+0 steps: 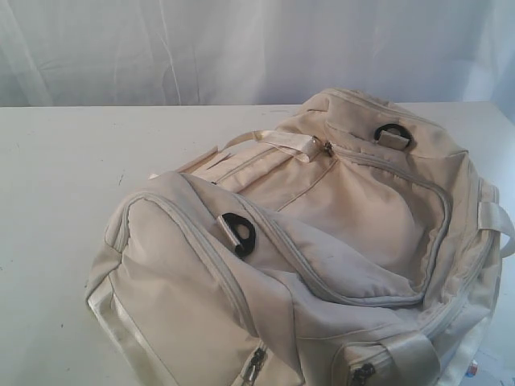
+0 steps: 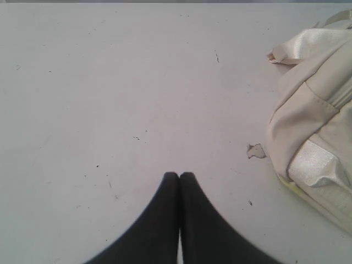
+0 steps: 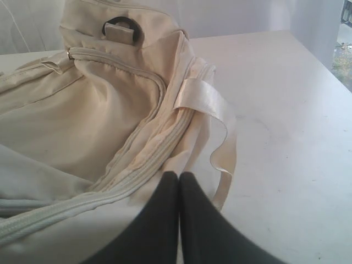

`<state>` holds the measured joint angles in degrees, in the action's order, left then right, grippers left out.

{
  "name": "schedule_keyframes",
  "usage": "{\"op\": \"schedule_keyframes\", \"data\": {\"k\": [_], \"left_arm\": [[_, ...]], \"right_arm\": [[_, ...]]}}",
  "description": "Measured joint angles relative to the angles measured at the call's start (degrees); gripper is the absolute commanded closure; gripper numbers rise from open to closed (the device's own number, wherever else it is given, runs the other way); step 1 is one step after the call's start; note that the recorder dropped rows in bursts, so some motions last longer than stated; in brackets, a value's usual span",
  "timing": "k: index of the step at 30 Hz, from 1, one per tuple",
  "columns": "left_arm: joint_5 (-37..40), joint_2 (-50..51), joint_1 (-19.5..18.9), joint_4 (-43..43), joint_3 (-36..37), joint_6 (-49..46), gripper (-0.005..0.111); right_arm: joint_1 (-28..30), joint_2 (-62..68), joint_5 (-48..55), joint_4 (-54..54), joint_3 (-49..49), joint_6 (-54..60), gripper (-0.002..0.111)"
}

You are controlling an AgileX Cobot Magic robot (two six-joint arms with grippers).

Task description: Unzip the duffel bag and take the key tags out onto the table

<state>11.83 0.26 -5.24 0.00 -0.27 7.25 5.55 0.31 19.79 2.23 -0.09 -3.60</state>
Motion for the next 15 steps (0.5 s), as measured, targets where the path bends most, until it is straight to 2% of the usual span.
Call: {"op": "schedule_keyframes", "data": {"k": [11, 15], "left_arm": [[-0.72, 0.0, 0.0, 0.0, 0.0, 0.0, 0.107], [-4.2, 0.0, 0.0, 0.0, 0.0, 0.0, 0.107]], "right_arm": [[0.0, 0.0, 0.0, 0.0, 0.0, 0.0, 0.108], [0.0, 0.0, 0.0, 0.0, 0.0, 0.0, 0.108]]}}
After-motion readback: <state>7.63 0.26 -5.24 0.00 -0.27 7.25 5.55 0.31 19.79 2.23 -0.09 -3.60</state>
